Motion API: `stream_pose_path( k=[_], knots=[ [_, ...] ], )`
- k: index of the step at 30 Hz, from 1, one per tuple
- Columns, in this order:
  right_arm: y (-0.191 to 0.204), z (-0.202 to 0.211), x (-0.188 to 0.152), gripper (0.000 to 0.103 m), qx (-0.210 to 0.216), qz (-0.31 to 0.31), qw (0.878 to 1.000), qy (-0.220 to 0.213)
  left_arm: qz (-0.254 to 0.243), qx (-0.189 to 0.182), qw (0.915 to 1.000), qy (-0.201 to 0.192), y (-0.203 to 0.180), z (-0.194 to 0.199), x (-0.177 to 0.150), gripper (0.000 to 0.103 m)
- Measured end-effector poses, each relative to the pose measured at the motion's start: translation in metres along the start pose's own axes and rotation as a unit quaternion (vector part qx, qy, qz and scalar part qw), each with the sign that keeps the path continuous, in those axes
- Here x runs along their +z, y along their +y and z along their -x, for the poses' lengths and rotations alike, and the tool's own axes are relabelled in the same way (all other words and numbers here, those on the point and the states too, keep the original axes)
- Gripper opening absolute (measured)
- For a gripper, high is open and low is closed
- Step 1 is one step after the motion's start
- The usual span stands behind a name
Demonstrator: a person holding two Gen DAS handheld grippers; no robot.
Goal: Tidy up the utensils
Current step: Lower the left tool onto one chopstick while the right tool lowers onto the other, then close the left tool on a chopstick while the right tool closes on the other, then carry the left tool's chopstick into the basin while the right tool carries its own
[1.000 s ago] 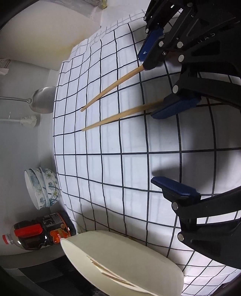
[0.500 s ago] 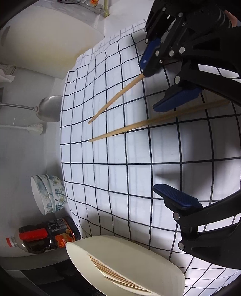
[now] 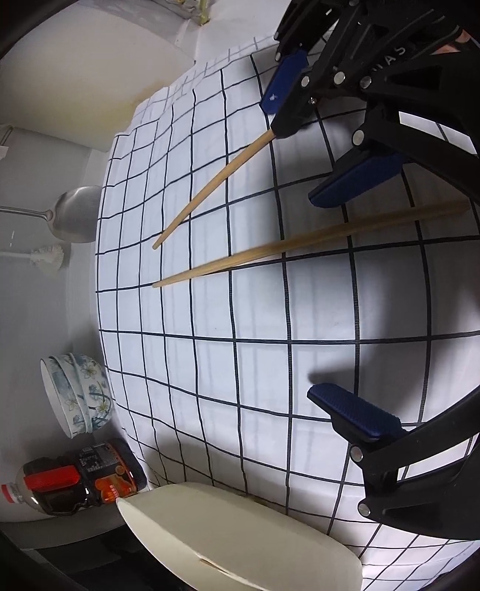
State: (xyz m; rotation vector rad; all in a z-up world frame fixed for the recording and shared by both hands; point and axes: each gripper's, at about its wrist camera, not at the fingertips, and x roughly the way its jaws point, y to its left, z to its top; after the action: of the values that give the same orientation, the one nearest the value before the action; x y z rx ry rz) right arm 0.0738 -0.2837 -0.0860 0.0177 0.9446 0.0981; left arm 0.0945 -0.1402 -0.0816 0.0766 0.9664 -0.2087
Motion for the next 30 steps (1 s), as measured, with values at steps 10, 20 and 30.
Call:
stream_pose_path(
  k=[10,20,30],
  knots=[
    [0.000,0.001,-0.003,0.038,-0.001,0.029,1.000,0.004,-0.007,-0.001,0.9998,-0.019,0.000,0.003,-0.004,0.086],
    [0.017,0.001,-0.005,0.017,0.000,0.068,0.998,0.000,-0.019,-0.011,0.9989,-0.040,-0.005,0.010,-0.005,0.035],
    [0.019,-0.001,-0.003,0.006,0.012,0.057,0.998,-0.003,-0.012,-0.040,0.9983,-0.041,0.002,0.011,-0.007,0.007]
  ],
)
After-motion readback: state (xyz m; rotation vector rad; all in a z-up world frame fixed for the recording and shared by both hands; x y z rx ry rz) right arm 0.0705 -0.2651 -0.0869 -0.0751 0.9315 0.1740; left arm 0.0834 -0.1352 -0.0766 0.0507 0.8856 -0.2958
